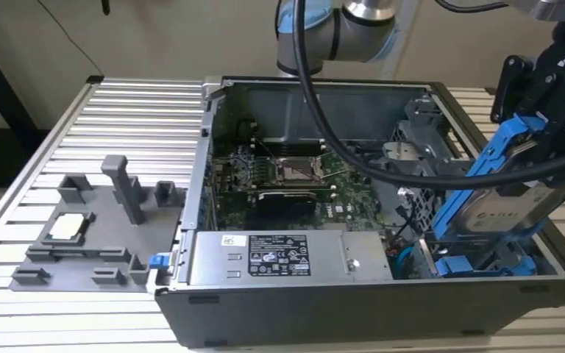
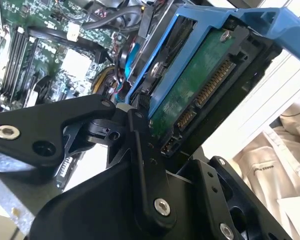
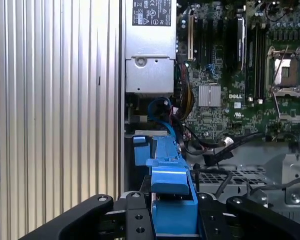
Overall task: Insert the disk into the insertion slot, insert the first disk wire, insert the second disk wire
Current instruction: 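Insert the disk into the insertion slot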
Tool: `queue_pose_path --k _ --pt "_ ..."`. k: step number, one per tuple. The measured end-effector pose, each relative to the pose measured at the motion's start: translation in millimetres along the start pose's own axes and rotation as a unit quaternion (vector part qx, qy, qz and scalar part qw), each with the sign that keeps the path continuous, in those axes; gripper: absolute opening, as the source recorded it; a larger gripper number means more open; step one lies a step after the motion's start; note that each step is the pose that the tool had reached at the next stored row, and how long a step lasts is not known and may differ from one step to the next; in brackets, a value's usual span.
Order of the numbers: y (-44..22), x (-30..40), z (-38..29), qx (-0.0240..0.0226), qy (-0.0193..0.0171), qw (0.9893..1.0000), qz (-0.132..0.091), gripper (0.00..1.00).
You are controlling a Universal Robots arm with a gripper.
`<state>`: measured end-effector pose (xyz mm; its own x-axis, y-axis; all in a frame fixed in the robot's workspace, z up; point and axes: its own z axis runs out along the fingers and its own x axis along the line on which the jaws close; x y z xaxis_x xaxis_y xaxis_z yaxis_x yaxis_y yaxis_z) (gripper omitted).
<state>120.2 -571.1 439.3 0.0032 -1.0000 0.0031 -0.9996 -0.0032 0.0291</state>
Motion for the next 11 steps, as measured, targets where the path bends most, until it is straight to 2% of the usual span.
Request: queue_pose_path --k 11 --pt "-2.7 0.5 14.3 -0.0002 0.0000 1.0000 -0.001 0.33"
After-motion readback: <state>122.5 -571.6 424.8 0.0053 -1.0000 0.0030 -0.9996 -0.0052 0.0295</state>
